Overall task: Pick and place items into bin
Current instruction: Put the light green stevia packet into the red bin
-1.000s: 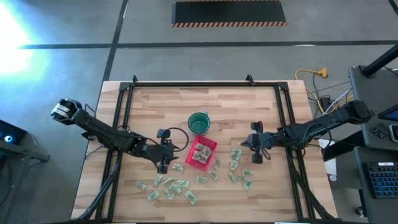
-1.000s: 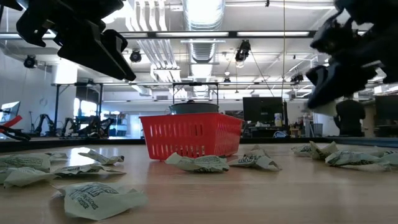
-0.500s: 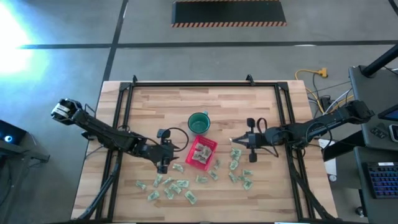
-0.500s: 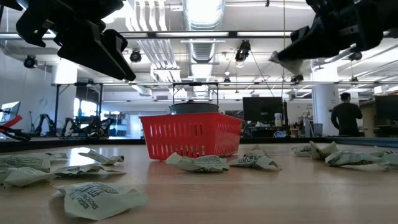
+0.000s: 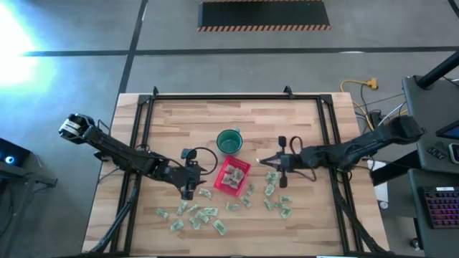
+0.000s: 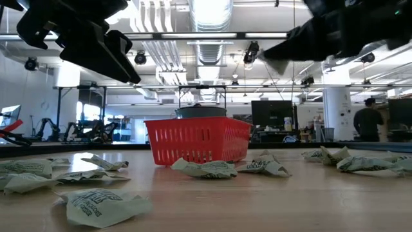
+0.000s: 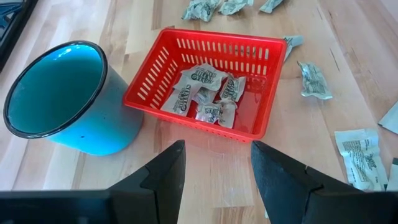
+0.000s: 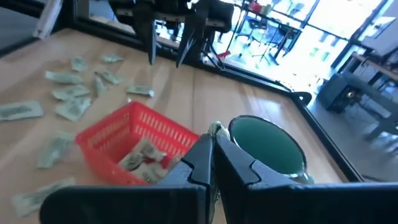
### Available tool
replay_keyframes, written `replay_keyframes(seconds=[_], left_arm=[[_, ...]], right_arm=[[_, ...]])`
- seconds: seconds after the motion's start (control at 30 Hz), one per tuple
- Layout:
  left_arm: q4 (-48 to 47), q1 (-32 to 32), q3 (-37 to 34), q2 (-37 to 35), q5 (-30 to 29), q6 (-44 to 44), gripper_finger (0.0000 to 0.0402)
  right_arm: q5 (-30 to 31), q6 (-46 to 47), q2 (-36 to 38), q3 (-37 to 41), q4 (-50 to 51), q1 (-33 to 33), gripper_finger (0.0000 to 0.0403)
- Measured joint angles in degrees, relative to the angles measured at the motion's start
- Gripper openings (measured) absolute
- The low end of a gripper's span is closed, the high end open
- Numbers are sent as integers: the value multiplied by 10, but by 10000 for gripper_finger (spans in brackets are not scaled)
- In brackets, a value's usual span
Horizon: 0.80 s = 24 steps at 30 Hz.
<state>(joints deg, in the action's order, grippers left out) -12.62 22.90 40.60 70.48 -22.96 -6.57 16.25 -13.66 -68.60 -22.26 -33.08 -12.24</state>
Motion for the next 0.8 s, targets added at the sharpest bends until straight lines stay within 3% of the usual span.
replay_keyframes(seconds=[0.17,0.4,0.6,0.8], left_arm=[[-1,0,0,0,0,0,167],[-5,0,0,0,0,0,167],[-5,0,-1,0,0,-3,167],[-6,0,-2,0,0,-4,167]], right_arm=[[-16,-10,-122,-53,-45,35,8],[-137,2,-249,-163,10,68,8],[-147,25,-288,-227,119,71,8],[-185,19,-289,-229,123,70,26]])
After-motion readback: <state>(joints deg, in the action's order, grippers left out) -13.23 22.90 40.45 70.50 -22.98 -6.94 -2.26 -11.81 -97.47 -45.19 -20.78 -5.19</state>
